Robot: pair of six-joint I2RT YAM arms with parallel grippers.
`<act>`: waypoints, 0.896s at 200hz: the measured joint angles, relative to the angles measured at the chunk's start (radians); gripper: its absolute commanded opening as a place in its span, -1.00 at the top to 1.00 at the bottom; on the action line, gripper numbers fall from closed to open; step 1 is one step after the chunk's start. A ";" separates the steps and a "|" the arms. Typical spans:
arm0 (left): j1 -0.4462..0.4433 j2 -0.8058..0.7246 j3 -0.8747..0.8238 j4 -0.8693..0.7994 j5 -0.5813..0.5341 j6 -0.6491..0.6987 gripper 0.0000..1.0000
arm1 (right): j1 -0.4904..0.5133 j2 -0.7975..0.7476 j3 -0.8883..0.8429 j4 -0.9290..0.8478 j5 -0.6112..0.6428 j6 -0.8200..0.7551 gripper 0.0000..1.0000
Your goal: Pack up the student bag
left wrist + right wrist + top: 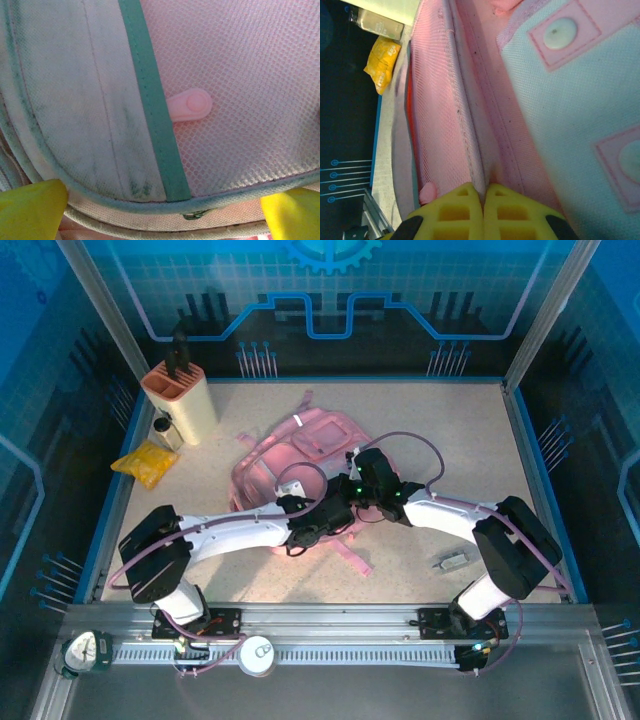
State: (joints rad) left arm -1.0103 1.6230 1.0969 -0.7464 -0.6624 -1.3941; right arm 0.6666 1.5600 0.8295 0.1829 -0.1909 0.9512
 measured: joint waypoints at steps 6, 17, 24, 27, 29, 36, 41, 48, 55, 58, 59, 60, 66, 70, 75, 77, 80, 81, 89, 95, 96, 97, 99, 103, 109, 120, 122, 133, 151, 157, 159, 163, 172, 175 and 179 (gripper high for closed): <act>0.000 0.003 0.004 -0.007 0.000 -0.011 -0.98 | 0.000 0.000 0.000 0.003 0.000 0.000 1.00; 0.000 0.006 0.007 -0.014 -0.002 -0.024 -0.98 | 0.000 0.000 0.000 0.005 0.000 0.000 1.00; 0.000 0.006 0.007 -0.016 -0.003 -0.029 -0.99 | 0.000 0.000 0.000 0.005 -0.001 0.000 1.00; 0.000 0.006 0.007 -0.016 -0.003 -0.031 -0.99 | 0.000 0.000 0.000 0.005 -0.001 0.000 1.00; 0.000 0.006 0.007 -0.016 -0.003 -0.031 -0.99 | 0.000 0.000 0.000 0.005 -0.001 -0.001 1.00; 0.000 0.006 0.007 -0.016 -0.003 -0.035 -0.98 | 0.000 0.000 0.000 0.005 -0.001 -0.001 1.00; 0.000 0.006 0.007 -0.016 -0.003 -0.040 -0.99 | 0.000 0.000 0.000 0.005 -0.001 -0.001 1.00; 0.000 0.006 0.006 -0.016 -0.003 -0.045 -0.98 | 0.000 0.000 0.001 0.005 -0.001 -0.002 1.00; 0.000 0.006 0.003 -0.015 -0.002 -0.048 -0.99 | 0.000 0.000 0.001 0.004 -0.001 -0.005 1.00; 0.000 0.005 0.002 -0.014 -0.002 -0.048 -0.99 | 0.000 0.000 0.002 0.003 -0.001 -0.006 1.00; 0.000 0.005 0.001 -0.014 -0.003 -0.048 -0.99 | 0.000 0.000 0.002 0.003 -0.001 -0.006 1.00; 0.000 0.005 0.000 -0.012 -0.003 -0.048 -0.99 | 0.000 0.000 0.002 0.002 -0.001 -0.008 1.00; 0.000 0.003 -0.006 -0.009 -0.003 -0.049 -0.97 | 0.000 0.000 0.003 0.000 -0.001 -0.010 1.00; -0.001 0.000 -0.011 -0.007 -0.002 -0.051 -0.96 | 0.000 0.000 0.003 -0.002 -0.002 -0.012 1.00; -0.002 -0.005 -0.018 -0.005 -0.002 -0.053 -0.96 | 0.000 0.000 0.003 -0.003 -0.003 -0.013 1.00; -0.002 -0.007 -0.021 -0.004 -0.002 -0.055 -0.95 | 0.000 0.000 0.003 -0.003 -0.004 -0.013 1.00; -0.003 -0.010 -0.026 -0.003 -0.002 -0.056 -0.95 | 0.000 0.000 0.003 -0.003 -0.005 -0.014 1.00; -0.003 -0.013 -0.028 -0.003 -0.002 -0.057 -0.95 | 0.000 0.000 0.003 -0.003 -0.005 -0.014 1.00; -0.006 -0.027 -0.041 -0.004 -0.003 -0.065 -0.93 | 0.000 0.000 0.004 -0.003 -0.008 -0.017 1.00; -0.008 -0.038 -0.051 -0.005 -0.003 -0.068 -0.92 | 0.000 0.000 0.008 -0.008 -0.010 -0.019 1.00; -0.008 -0.042 -0.055 -0.005 -0.002 -0.069 -0.92 | 0.000 0.001 0.008 -0.009 -0.010 -0.019 1.00; -0.008 -0.043 -0.056 -0.005 -0.002 -0.070 -0.92 | 0.000 0.001 0.010 -0.011 -0.011 -0.020 1.00; -0.009 -0.048 -0.060 -0.006 -0.002 -0.071 -0.92 | 0.000 0.002 0.012 -0.013 -0.011 -0.020 1.00; -0.009 -0.057 -0.067 -0.008 -0.002 -0.072 -0.90 | 0.000 0.002 0.016 -0.017 -0.012 -0.021 1.00; -0.010 -0.071 -0.077 -0.011 -0.002 -0.074 -0.88 | 0.000 0.004 0.023 -0.018 -0.016 -0.022 1.00; -0.011 -0.093 -0.086 -0.023 -0.002 -0.074 -0.85 | 0.000 0.008 0.030 -0.019 -0.022 -0.024 1.00; -0.012 -0.097 -0.087 -0.028 -0.002 -0.074 -0.85 | 0.000 0.009 0.031 -0.019 -0.023 -0.024 1.00; -0.017 -0.111 -0.087 -0.056 -0.003 -0.074 -0.82 | -0.002 0.014 0.040 -0.026 -0.027 -0.026 1.00; -0.032 -0.121 -0.087 -0.109 -0.007 -0.075 -0.82 | -0.006 0.023 0.055 -0.039 -0.031 -0.028 1.00; -0.039 -0.121 -0.087 -0.125 -0.007 -0.075 -0.83 | -0.006 0.024 0.060 -0.043 -0.032 -0.028 1.00; -0.041 -0.121 -0.087 -0.131 -0.008 -0.075 -0.84 | -0.006 0.025 0.061 -0.045 -0.033 -0.028 1.00; -0.045 -0.121 -0.087 -0.138 -0.007 -0.074 -0.85 | -0.007 0.026 0.064 -0.047 -0.034 -0.028 1.00; -0.056 -0.121 -0.086 -0.152 -0.006 -0.073 -0.93 | -0.007 0.029 0.070 -0.052 -0.034 -0.029 1.00; -0.060 -0.121 -0.085 -0.154 -0.006 -0.073 -0.97 | -0.007 0.030 0.073 -0.054 -0.035 -0.029 1.00; -0.064 -0.121 -0.083 -0.156 -0.005 -0.071 -0.98 | -0.007 0.032 0.076 -0.057 -0.035 -0.031 1.00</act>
State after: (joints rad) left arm -1.0744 1.5024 1.0138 -0.9028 -0.6678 -1.4651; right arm 0.6598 1.5921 0.9054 0.1257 -0.2256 0.9203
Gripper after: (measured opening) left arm 0.959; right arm 0.057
